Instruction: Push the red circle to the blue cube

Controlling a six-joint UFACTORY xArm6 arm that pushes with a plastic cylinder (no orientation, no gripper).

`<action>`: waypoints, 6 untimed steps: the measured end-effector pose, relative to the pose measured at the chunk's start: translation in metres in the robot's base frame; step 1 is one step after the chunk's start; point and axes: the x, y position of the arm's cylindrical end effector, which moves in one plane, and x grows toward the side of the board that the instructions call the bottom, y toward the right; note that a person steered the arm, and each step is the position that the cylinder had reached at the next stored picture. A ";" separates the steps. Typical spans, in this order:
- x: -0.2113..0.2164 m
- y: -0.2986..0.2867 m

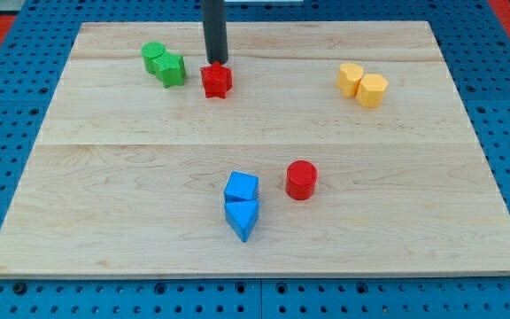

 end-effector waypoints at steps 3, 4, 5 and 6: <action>0.154 0.117; 0.225 0.155; 0.272 0.194; 0.270 0.170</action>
